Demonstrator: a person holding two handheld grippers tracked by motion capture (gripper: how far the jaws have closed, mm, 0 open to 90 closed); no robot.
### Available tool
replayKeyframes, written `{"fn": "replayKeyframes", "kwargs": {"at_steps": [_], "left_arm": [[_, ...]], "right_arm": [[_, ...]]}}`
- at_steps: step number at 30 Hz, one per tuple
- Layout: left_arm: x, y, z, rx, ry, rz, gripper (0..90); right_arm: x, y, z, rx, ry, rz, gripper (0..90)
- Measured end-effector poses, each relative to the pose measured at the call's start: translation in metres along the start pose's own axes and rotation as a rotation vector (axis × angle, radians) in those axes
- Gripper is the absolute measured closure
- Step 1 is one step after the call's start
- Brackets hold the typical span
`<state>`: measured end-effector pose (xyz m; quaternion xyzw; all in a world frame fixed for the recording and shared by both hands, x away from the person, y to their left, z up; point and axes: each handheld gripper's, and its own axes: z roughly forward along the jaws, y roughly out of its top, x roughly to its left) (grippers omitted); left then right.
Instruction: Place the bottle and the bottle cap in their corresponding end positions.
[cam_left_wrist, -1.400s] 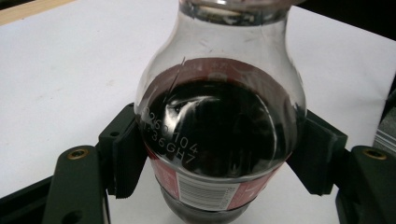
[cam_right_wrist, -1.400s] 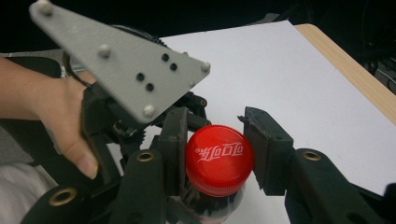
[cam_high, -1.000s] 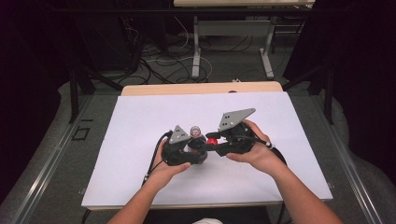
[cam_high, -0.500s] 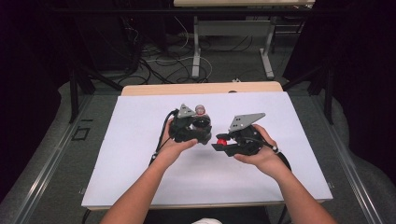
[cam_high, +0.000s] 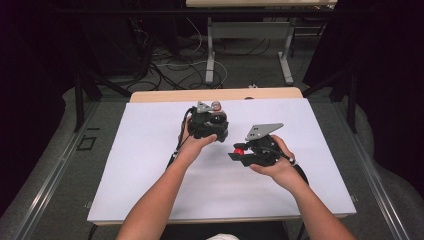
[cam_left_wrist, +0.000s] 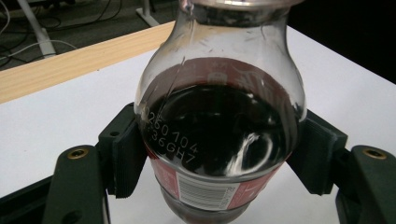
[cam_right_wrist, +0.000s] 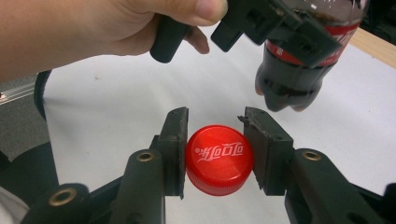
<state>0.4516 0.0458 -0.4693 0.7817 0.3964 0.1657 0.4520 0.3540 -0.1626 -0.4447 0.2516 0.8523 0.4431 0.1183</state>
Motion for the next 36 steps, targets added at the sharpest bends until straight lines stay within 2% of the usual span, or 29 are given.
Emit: {"fn": "replayKeyframes", "kwargs": {"at_steps": [1, 4, 5, 14, 17, 18, 20, 21, 23, 25, 27, 28, 31, 33, 34, 36], "left_arm": [[0.001, -0.001, 0.002, 0.004, 0.008, 0.0, 30.1], [0.004, -0.003, 0.007, 0.013, 0.027, 0.0, 30.1], [0.005, -0.004, 0.008, 0.019, 0.027, -0.009, 30.1], [0.006, -0.013, 0.018, 0.033, 0.041, 0.008, 30.1], [0.007, -0.017, 0.024, 0.04, 0.045, 0.004, 30.1], [0.006, -0.018, 0.026, 0.043, 0.047, 0.0, 30.1], [0.006, -0.021, 0.029, 0.049, 0.051, -0.008, 30.1], [0.005, -0.023, 0.03, 0.051, 0.051, -0.01, 30.1], [0.004, -0.026, 0.032, 0.063, 0.043, -0.011, 30.1], [0.001, -0.03, 0.034, 0.049, 0.048, 0.006, 30.0], [0.001, -0.031, 0.033, 0.048, 0.05, 0.015, 29.9], [0.0, -0.033, 0.033, 0.041, 0.049, 0.025, 29.7], [-0.001, -0.037, 0.032, 0.026, 0.046, 0.028, 29.2], [-0.002, -0.038, 0.031, 0.029, 0.046, 0.045, 29.1], [-0.002, -0.038, 0.031, 0.025, 0.047, 0.034, 29.0], [-0.002, -0.039, 0.032, 0.021, 0.047, 0.027, 28.6]], "right_arm": [[0.0, -0.001, 0.0, 0.011, -0.002, 0.005, 60.9], [-0.001, -0.002, 0.002, -0.003, -0.003, 0.007, 60.9], [-0.001, -0.003, 0.002, -0.004, -0.005, 0.008, 60.9], [-0.002, -0.006, 0.007, -0.003, -0.002, 0.004, 60.9], [-0.002, -0.007, 0.009, -0.001, -0.001, 0.012, 60.9], [-0.003, -0.007, 0.009, 0.015, 0.006, 0.011, 60.9], [-0.002, -0.008, 0.011, 0.002, 0.0, 0.016, 60.9], [-0.002, -0.008, 0.01, 0.018, 0.012, 0.017, 60.9], [-0.002, -0.009, 0.012, 0.015, 0.007, 0.015, 60.9], [-0.002, -0.01, 0.015, 0.019, 0.009, 0.013, 61.0], [-0.001, -0.012, 0.02, 0.015, 0.013, 0.02, 60.9], [0.0, -0.013, 0.022, 0.035, 0.018, 0.018, 60.9], [0.002, -0.017, 0.032, 0.03, 0.018, 0.008, 60.9], [0.003, -0.02, 0.039, 0.039, 0.023, -0.008, 60.9], [0.005, -0.02, 0.042, 0.059, 0.031, -0.001, 60.9], [0.007, -0.023, 0.049, 0.057, 0.028, 0.0, 61.0]]}}
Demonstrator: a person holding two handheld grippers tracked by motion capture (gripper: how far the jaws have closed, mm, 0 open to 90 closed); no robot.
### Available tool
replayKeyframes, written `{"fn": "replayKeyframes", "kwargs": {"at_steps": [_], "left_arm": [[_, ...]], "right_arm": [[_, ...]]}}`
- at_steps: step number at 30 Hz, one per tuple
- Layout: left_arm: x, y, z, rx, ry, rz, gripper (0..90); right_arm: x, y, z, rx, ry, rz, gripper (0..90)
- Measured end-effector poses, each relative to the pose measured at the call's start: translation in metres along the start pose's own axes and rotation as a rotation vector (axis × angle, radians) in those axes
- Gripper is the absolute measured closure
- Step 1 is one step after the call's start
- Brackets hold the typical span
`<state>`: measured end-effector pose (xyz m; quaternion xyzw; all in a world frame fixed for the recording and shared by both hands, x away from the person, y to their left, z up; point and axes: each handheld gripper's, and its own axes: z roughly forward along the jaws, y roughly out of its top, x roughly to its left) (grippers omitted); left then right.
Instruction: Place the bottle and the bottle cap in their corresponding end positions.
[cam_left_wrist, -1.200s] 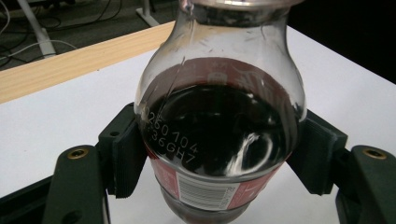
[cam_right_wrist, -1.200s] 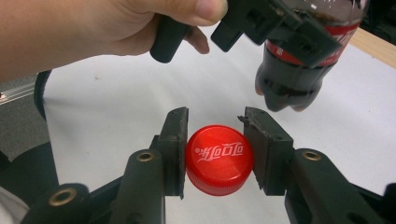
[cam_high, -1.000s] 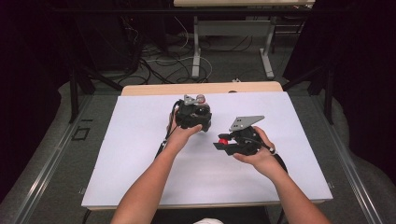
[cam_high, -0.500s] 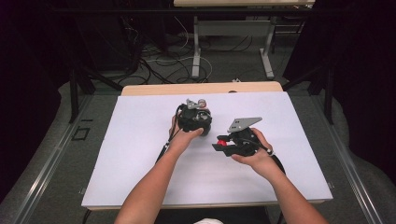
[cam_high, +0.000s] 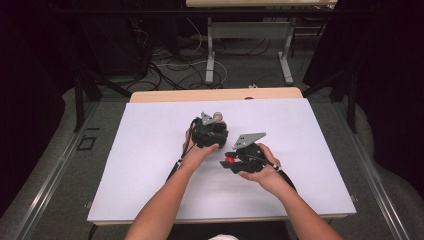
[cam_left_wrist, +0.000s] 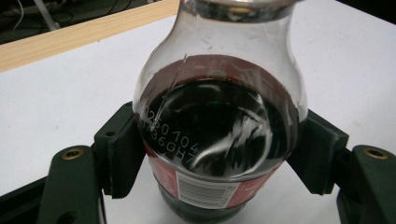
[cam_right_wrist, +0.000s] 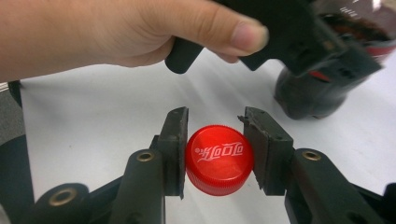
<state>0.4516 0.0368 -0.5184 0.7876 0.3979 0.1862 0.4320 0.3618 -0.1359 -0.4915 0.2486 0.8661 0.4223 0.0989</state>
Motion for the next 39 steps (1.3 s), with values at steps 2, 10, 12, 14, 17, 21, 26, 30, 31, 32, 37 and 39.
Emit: {"fn": "replayKeyframes", "kwargs": {"at_steps": [2, 10, 12, 14, 17, 21, 26, 30, 31, 32, 37, 39], "left_arm": [[0.001, -0.001, 0.001, 0.012, -0.011, -0.008, 27.0], [0.001, -0.001, -0.002, 0.024, -0.048, -0.016, 15.2], [0.0, -0.001, -0.004, 0.023, -0.056, -0.022, 11.1], [0.0, -0.002, -0.007, 0.017, -0.056, -0.036, 7.2], [0.001, -0.004, -0.009, 0.005, -0.078, -0.085, 1.8], [0.005, -0.007, -0.011, 0.006, -0.079, -0.085, 0.6], [0.009, -0.01, -0.012, 0.017, -0.073, -0.093, 0.6], [0.011, -0.013, -0.012, 0.023, -0.074, -0.116, 0.6], [0.012, -0.014, -0.012, 0.021, -0.075, -0.102, 0.6], [0.013, -0.014, -0.014, 0.034, -0.076, -0.093, 0.6], [0.014, -0.017, -0.026, 0.014, -0.091, -0.123, 0.6], [0.016, -0.018, -0.033, 0.01, -0.1, -0.135, 0.5]], "right_arm": [[0.001, -0.002, 0.007, 0.006, 0.009, 0.008, 60.9], [0.0, -0.017, 0.035, 0.031, 0.015, 0.021, 60.9], [0.001, -0.022, 0.039, 0.037, 0.009, 0.028, 60.9], [0.001, -0.026, 0.043, 0.04, 0.007, 0.026, 60.9], [0.002, -0.033, 0.05, 0.038, 0.019, 0.02, 60.9], [0.002, -0.038, 0.059, 0.058, 0.012, 0.01, 60.9], [0.002, -0.04, 0.064, 0.073, 0.018, 0.006, 60.9], [0.001, -0.039, 0.065, 0.069, 0.03, -0.002, 58.9], [0.001, -0.04, 0.065, 0.069, 0.036, 0.009, 54.4], [0.0, -0.04, 0.066, 0.059, 0.035, 0.002, 47.2], [0.001, -0.037, 0.054, 0.023, 0.017, 0.022, 33.5], [0.001, -0.036, 0.046, -0.004, 0.035, 0.022, 33.4]]}}
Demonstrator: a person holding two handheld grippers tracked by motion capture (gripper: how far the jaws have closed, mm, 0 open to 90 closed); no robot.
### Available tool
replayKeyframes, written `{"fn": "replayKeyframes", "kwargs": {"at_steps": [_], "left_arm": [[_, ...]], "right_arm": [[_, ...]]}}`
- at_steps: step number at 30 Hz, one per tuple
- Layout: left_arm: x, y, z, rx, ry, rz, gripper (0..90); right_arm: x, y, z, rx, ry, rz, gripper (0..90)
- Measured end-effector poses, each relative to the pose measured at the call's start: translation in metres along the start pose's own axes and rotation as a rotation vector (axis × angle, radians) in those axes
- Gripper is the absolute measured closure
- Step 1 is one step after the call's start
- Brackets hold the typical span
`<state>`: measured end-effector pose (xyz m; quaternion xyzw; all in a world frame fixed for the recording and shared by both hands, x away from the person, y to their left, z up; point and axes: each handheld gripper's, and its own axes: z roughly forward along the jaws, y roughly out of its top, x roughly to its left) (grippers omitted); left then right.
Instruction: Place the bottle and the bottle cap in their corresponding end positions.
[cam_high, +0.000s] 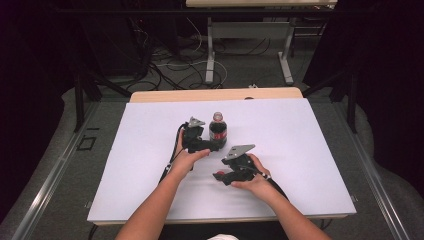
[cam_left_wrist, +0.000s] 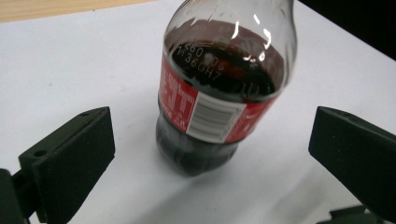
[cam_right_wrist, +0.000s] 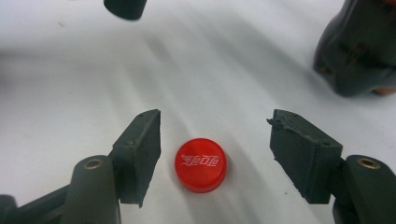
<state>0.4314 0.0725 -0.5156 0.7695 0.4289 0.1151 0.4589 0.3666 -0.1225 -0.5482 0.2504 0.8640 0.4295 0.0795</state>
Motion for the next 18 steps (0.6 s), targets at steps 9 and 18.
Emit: {"fn": "replayKeyframes", "kwargs": {"at_steps": [9, 18], "left_arm": [[0.009, -0.016, -0.038, -0.041, 0.026, -0.034, 0.6], [0.038, -0.046, -0.068, -0.021, 0.113, -0.086, 0.6]], "right_arm": [[-0.014, 0.006, -0.047, -0.043, -0.135, 0.074, 21.7], [-0.057, -0.022, -0.086, -0.065, -0.433, 0.267, 14.4]]}}
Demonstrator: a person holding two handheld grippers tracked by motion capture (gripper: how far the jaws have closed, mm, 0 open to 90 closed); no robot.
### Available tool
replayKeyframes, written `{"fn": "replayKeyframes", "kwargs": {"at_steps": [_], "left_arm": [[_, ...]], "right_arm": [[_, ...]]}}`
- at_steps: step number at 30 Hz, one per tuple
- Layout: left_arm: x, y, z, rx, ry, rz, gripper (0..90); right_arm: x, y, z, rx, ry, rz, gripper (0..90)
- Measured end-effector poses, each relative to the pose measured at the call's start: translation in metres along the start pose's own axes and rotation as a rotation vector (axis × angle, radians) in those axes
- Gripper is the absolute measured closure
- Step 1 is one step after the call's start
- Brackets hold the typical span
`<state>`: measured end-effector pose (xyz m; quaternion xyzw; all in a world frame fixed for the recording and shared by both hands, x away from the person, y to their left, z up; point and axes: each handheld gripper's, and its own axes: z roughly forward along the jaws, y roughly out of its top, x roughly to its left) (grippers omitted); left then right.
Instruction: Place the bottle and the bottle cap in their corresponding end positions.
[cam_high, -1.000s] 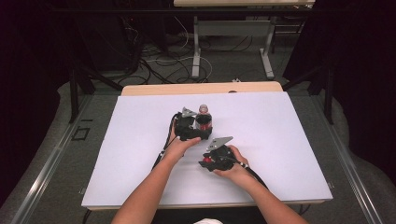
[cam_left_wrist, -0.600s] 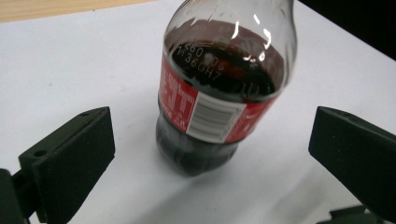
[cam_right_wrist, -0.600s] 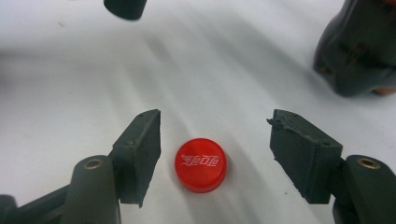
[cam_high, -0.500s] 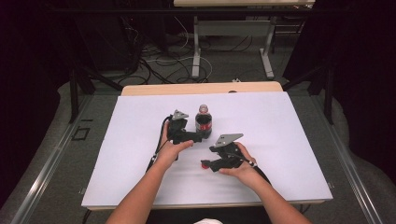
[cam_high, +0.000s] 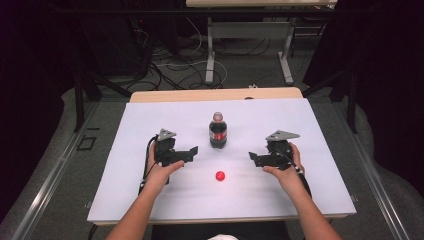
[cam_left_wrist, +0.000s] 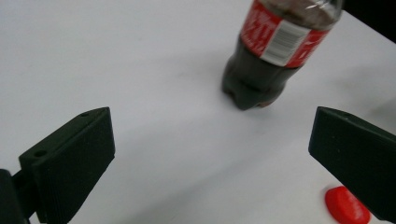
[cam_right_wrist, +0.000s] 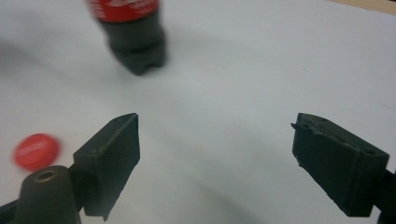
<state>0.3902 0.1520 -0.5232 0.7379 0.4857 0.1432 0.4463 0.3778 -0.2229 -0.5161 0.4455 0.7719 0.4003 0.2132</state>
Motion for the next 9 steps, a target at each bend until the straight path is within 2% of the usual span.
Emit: {"fn": "replayKeyframes", "kwargs": {"at_steps": [2, 6, 8, 9], "left_arm": [[0.008, -0.004, -0.004, 0.012, 0.01, -0.024, 0.6], [0.018, -0.01, -0.007, -0.008, 0.033, -0.072, 0.6], [0.021, -0.011, -0.007, -0.009, 0.042, -0.081, 0.6], [0.023, -0.012, -0.008, -0.004, 0.048, -0.071, 0.6]], "right_arm": [[-0.013, -0.004, -0.002, 0.004, -0.047, 0.051, 10.6], [-0.035, -0.013, -0.004, 0.018, -0.093, 0.117, 5.6], [-0.042, -0.019, -0.005, 0.02, -0.11, 0.145, 3.2], [-0.045, -0.022, -0.005, 0.021, -0.119, 0.156, 2.2]]}}
